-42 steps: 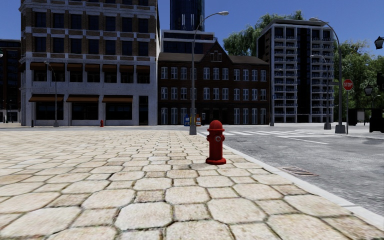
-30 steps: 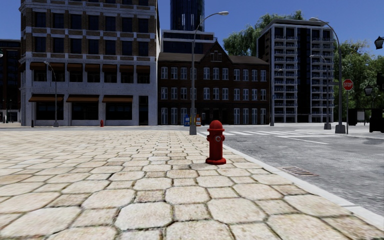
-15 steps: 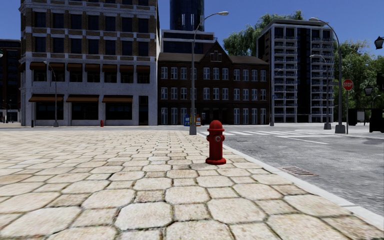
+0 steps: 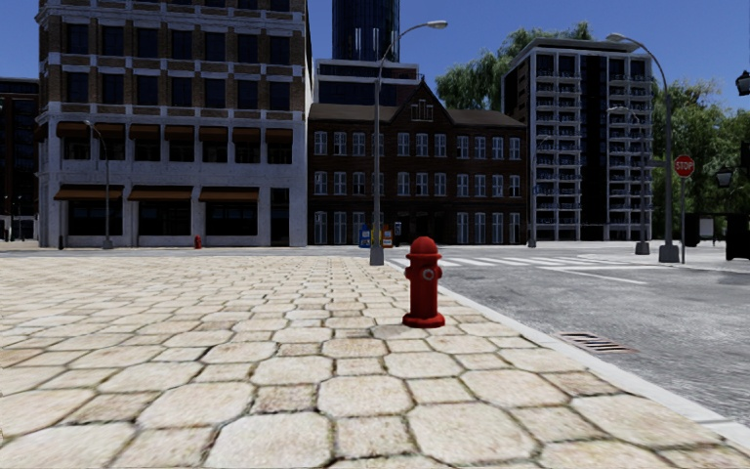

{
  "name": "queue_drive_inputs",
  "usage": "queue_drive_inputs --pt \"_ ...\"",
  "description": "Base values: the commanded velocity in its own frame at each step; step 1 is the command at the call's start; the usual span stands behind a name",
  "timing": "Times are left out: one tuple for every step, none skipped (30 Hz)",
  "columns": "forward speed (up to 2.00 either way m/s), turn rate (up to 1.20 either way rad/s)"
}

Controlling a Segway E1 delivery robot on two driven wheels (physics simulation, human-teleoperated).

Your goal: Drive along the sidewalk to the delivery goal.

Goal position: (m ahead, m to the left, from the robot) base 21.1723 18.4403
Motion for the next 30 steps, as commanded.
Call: queue_drive_inputs --pt "2.0 0.47" --pt "2.0 0.47" --pt "2.0 0.47" --pt "2.0 0.49" --pt "2.0 0.51" --pt "2.0 0.52" --pt "2.0 0.52" --pt "2.0 0.52" --pt "2.0 0.52" --pt "2.0 0.52" --pt "2.0 0.53" --pt "2.0 0.57" --pt "2.0 0.59" --pt "2.0 0.59" --pt "2.0 0.6" --pt "2.0 0.6" --pt "2.0 0.6" --pt "2.0 0.6" --pt "2.0 0.6" --pt "2.0 0.6" --pt "2.0 0.6" --pt "2.0 0.6" --pt "2.0 0.6" --pt "2.0 0.6" --pt "2.0 0.6" --pt "2.0 0.6" --pt "2.0 0.6" --pt "2.0 0.6" --pt "2.0 0.6" --pt "2.0 0.6"
